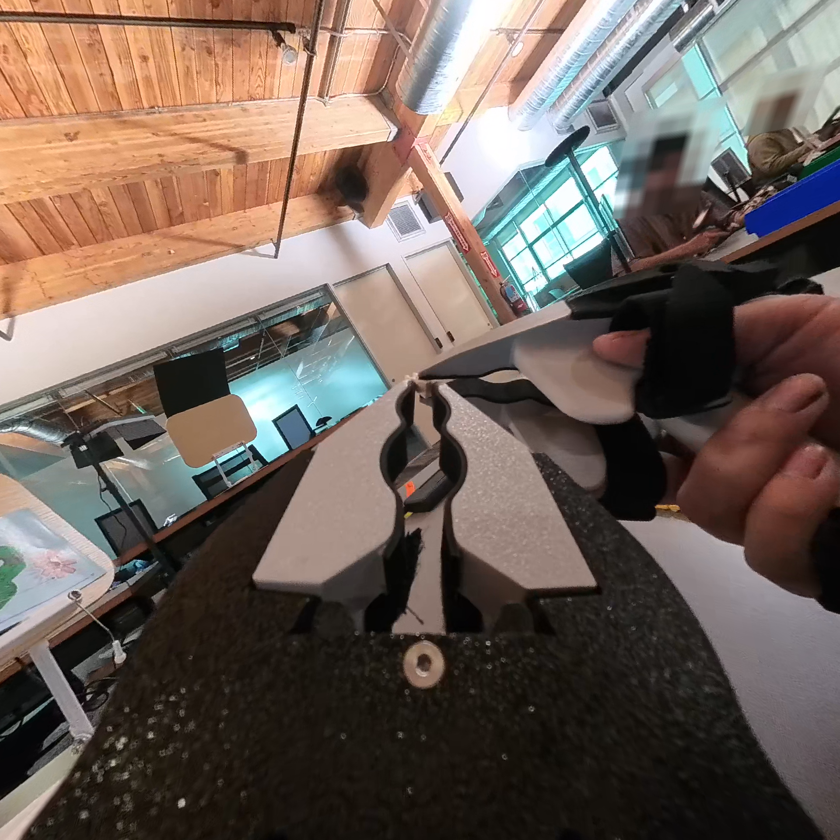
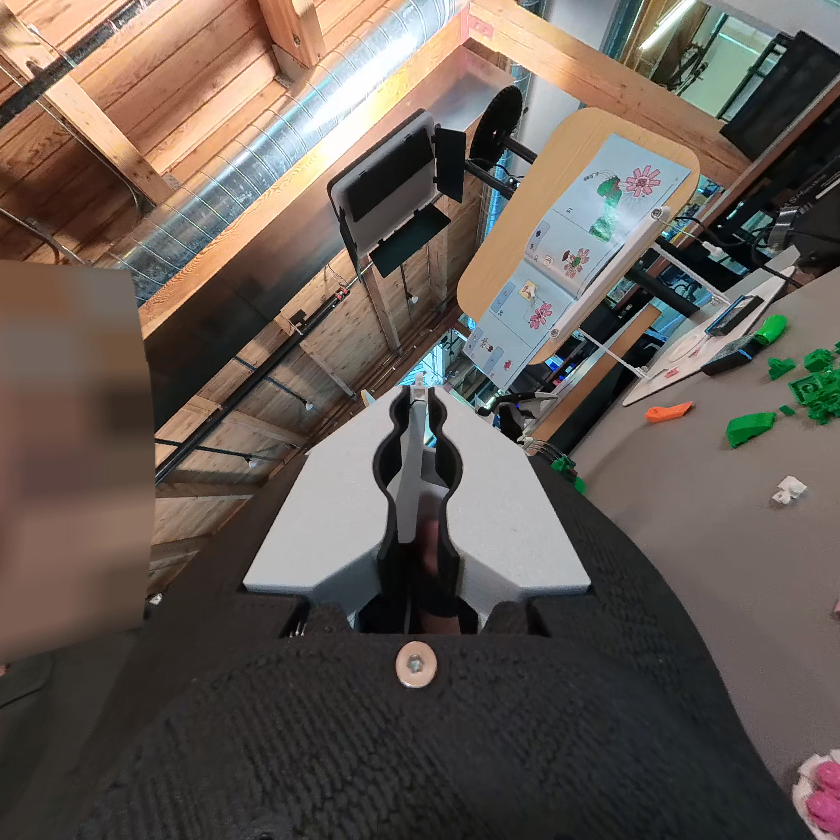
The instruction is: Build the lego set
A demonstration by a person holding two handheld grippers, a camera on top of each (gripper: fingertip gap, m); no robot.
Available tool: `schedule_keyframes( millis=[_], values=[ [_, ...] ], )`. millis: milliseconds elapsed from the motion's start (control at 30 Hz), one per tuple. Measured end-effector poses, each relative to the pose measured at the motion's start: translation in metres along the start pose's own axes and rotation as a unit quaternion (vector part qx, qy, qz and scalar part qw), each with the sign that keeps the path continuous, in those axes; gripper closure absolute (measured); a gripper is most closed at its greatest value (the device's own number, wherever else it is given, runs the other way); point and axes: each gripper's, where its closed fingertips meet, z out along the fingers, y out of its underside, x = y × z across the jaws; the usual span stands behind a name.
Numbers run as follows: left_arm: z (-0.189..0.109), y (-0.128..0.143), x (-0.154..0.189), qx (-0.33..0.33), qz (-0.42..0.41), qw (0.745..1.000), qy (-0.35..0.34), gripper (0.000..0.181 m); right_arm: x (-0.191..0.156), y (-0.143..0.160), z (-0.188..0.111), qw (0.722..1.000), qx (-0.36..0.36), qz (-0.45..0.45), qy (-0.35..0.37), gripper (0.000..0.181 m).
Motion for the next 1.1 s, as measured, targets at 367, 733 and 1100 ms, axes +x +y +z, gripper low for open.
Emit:
schedule_keyframes(
  millis=[367,733,1100],
  values=[
    [0.0,0.001,0.006,0.013,-0.019,0.994,0.105,0.179,0.007,-0.005,-0.008,0.971,-0.197,-0.138,0.006,0.157],
    [-0.006,0.001,0.027,0.026,-0.012,0.982,0.184,0.18,0.002,-0.001,-0.029,0.939,-0.314,-0.139,0.007,0.173],
    [-0.007,0.0,0.031,0.033,-0.011,0.981,0.191,0.179,-0.001,0.004,-0.031,0.936,-0.33,-0.119,-0.001,0.178]
  ],
)
